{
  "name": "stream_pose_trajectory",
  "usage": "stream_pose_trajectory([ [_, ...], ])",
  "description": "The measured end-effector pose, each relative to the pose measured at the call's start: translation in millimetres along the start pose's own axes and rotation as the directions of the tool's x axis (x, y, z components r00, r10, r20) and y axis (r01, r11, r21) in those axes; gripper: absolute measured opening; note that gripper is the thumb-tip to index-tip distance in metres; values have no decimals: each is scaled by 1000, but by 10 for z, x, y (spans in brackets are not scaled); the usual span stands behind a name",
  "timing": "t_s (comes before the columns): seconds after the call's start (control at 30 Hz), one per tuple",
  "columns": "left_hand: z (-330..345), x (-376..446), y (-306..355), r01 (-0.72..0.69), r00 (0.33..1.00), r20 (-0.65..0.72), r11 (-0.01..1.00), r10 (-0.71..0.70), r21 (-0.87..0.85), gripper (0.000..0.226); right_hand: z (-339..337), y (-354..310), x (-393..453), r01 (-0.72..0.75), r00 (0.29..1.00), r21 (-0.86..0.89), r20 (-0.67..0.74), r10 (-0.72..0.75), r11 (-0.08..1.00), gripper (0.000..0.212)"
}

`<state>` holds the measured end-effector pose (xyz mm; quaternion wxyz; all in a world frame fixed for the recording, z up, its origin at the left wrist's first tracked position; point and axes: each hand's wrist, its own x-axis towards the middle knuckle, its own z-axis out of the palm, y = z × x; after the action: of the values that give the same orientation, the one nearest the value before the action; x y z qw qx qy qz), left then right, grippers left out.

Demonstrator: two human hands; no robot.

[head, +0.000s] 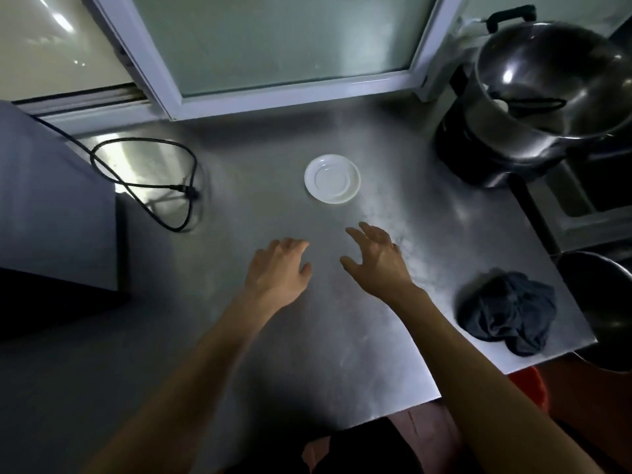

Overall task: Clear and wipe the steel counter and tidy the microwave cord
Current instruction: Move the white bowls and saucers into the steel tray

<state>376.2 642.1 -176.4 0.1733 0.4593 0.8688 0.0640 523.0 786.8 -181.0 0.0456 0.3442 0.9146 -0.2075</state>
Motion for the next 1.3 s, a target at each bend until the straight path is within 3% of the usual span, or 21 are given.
stream_pose_trajectory([
  [0.53,-52,1016,156,284,957,50,959,-285,20,48,139,279,1961,271,958,-165,144,-249,948,95],
  [0.73,-28,1002,135,341,940,31,940,-340,-12,49,197,242,2350,301,944,-196,198,-263,933,109],
  [1.03,-6,763,52,410,912,48,911,-408,-47,50,290,204,2469,258,943,-143,253,-217,955,113],
  [1.3,-8,202,10,447,895,55,890,-443,-95,52,310,-1,1863,308,926,-142,270,-262,941,110],
])
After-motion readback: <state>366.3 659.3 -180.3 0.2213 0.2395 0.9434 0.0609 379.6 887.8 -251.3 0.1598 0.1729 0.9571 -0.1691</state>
